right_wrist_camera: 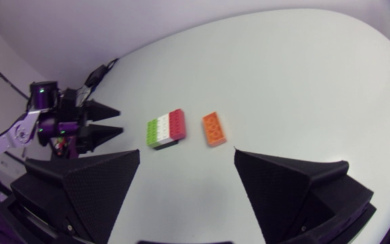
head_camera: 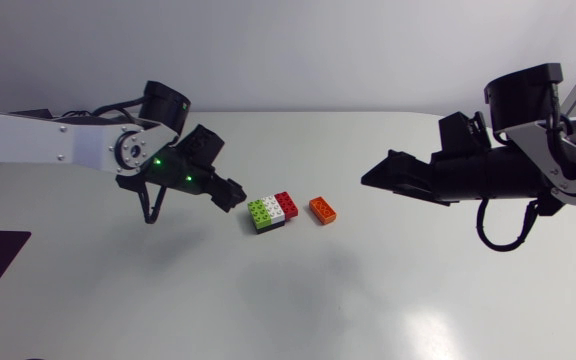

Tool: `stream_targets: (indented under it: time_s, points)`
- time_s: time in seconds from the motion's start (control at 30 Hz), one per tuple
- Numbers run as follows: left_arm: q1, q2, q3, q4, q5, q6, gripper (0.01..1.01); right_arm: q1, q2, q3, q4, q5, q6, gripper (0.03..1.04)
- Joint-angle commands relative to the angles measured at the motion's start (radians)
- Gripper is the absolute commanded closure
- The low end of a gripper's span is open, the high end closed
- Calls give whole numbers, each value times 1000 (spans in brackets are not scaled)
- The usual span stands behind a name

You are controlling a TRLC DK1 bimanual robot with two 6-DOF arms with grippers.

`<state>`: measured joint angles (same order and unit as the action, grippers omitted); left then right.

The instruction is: Disassemble duplo

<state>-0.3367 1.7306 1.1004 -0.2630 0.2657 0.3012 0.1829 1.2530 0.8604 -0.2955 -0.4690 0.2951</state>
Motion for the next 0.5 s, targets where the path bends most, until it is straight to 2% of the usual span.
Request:
stream_targets:
  time_s: [0.0, 0.17, 0.23, 0.47]
  points:
    - [-7, 53, 55, -18, 73, 65, 218, -10, 31, 28, -27, -59, -45, 61]
    - [-5, 113, 113, -70, 164, 101, 225, 10, 49, 55, -116, -80, -166, 61]
    - [-8, 127, 118, -93, 175, 176, 225, 23, 60, 63, -148, -88, -220, 61]
    - [10, 176, 130, -157, 138, 403, 213, 35, 79, 65, -192, -100, -289, 61]
